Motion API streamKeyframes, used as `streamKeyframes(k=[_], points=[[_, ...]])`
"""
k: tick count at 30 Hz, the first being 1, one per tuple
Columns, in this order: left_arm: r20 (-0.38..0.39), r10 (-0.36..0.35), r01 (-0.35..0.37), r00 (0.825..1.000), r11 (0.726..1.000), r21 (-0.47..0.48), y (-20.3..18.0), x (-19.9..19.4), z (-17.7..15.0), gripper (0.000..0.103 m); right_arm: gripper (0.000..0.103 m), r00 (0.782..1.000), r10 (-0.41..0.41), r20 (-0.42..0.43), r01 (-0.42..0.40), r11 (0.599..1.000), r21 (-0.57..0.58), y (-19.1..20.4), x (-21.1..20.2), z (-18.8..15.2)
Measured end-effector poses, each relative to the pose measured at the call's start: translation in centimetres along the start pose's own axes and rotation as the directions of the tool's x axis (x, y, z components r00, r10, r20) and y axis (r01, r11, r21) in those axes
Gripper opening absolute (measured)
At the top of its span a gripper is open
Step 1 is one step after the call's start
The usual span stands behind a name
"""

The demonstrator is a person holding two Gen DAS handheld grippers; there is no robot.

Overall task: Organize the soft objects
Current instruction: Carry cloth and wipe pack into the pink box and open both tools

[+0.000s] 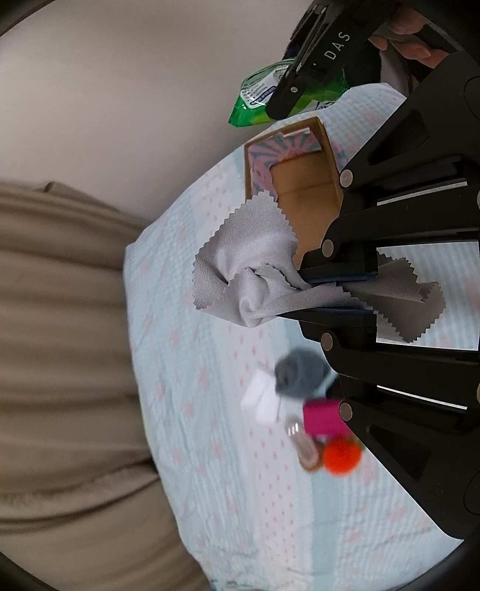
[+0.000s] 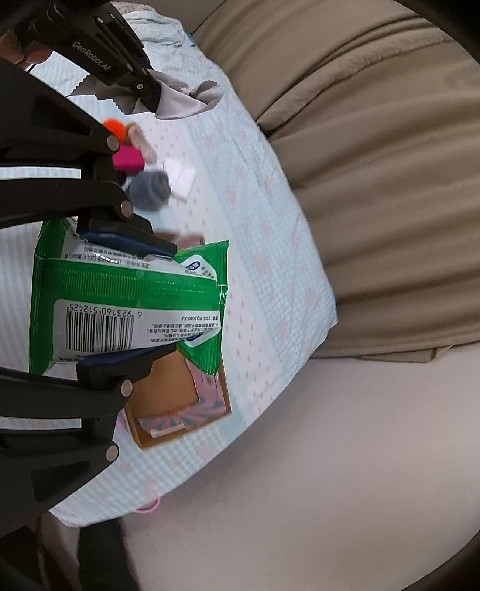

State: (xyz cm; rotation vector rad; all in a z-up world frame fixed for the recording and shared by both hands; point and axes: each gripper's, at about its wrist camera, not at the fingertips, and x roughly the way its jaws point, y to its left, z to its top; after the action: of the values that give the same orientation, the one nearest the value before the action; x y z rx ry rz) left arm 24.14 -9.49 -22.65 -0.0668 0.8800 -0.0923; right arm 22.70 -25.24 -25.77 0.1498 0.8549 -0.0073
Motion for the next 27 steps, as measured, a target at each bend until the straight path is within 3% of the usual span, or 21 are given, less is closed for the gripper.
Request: streamKeyframes(k=[5, 11, 18, 21, 26, 27], points=[[-0.084, 0.007, -0.005, 0.996, 1.0, 0.03, -4.9, 6.3, 0.8, 0.008, 0.041, 0.997, 0.004, -0.071, -0.004, 1.0, -0.002, -4.9, 4.3, 1.8], [-0.208, 0.004, 0.005, 0.978, 0.999, 0.041, -8.4, 13.7, 1.0, 0.008, 0.041, 0.984, 0.029, -0.178, -0.024, 0.999, 0.028, -8.7, 10.7, 2.8], [-0.4, 0.011, 0.005, 0.916, 0.999, 0.039, -8.2, 22.0, -0.1, 0.008, 0.041, 0.95, 0.071, -0.303, -0.047, 0.995, 0.086, -11.6, 17.6, 2.6], [-0.446, 0.03, -0.005, 0.895, 0.998, 0.057, -8.1, 24.0, -0.8, 0.008, 0.041, 0.931, 0.086, -0.355, -0.051, 0.993, 0.107, -12.2, 20.0, 2.2], [-0.483, 0.05, 0.001, 0.874, 0.995, 0.104, -8.7, 25.5, -1.1, 0.009, 0.042, 0.906, 0.111, -0.409, -0.066, 0.99, 0.122, -12.4, 22.3, 1.8], [-0.491, 0.06, 0.001, 0.869, 0.992, 0.124, -8.9, 25.7, -0.9, 0.017, 0.042, 0.897, 0.12, -0.425, -0.072, 0.989, 0.127, -12.3, 22.6, 1.7]])
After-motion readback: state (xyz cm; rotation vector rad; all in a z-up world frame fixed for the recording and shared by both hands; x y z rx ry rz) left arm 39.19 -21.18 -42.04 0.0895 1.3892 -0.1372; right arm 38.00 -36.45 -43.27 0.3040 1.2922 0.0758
